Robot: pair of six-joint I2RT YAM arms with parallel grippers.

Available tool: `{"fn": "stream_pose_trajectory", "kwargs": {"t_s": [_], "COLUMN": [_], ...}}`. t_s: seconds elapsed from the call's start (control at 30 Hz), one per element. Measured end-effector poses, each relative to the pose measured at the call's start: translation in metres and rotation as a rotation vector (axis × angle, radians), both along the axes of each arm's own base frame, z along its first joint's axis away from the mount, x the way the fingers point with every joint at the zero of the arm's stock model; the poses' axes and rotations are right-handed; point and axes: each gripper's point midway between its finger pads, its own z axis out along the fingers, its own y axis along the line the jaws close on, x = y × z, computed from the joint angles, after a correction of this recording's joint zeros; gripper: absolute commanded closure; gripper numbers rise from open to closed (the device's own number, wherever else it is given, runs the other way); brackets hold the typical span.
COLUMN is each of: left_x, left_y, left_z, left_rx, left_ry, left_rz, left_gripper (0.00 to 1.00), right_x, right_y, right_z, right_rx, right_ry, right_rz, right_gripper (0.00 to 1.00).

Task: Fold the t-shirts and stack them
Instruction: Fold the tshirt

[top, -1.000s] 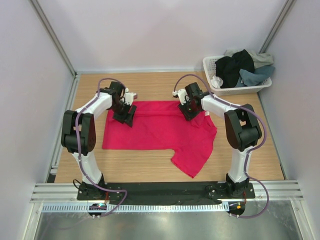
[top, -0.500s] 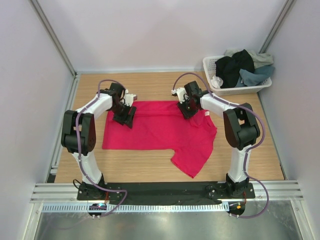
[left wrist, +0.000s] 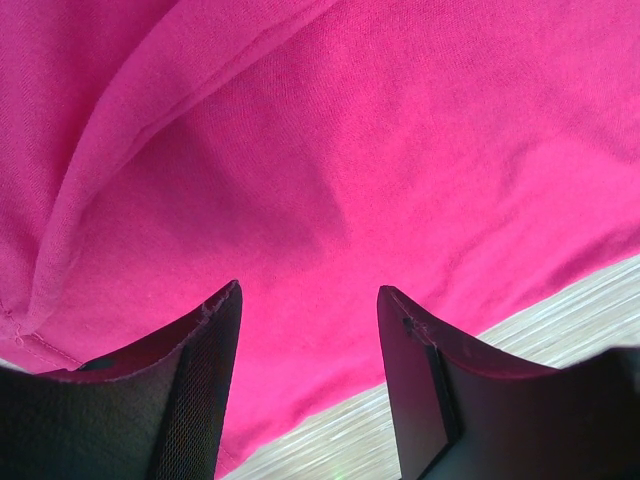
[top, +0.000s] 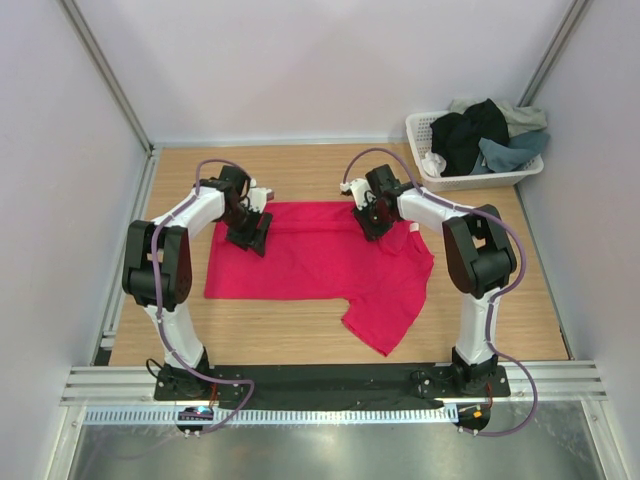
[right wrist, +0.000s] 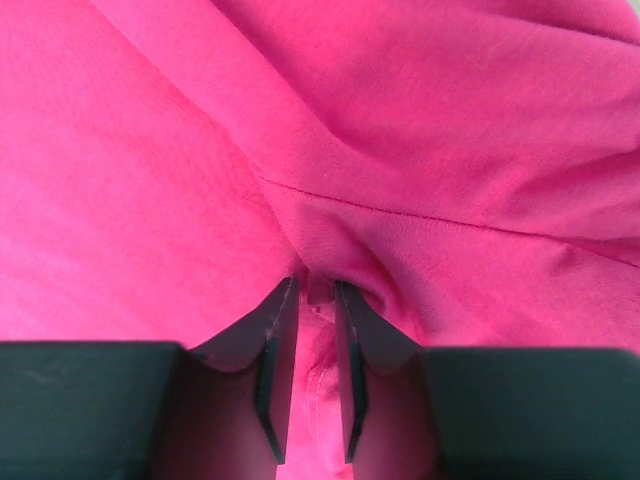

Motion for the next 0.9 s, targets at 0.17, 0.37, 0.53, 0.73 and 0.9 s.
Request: {"fn": "stream_pose_trajectory", "kwargs": {"t_s": [0.17,0.37,0.53,0.73,0.9], "left_x": [0.0,-0.004,-0.005,-0.008,-0.008], "left_y": [0.0,0.001,0.001,0.001,0.002], "left_z": [0.0,-0.003,-0.006,-0.009,-0.01], "left_rx": [0.0,0.002,0.001,0.003,0.004], "left_ry": [0.001,0.013,0.012,0.022,0.022], "left_rz": [0.0,0.002,0.002,0.002,0.001], "left_gripper": [0.43,0.43,0.43,0.43,0.43], "right_x": [0.0,0.0,-0.009,-0.024,-0.036], "right_y": [-0.001,-0.001,0.003,0.022,0.034], "right_z": [-0.001,0.0,0.008,0.031,0.038], "right_rx": [-0.004,-0.008,-0.01,0.032,0.073], "right_ry": [-0.001,0.0,0.028,0.047,0.083], "right_rz": [-0.001,-0.002,0.015,0.056,0.083], "right_gripper": [0.94,0.99,0.99,0.99,0.99]}}
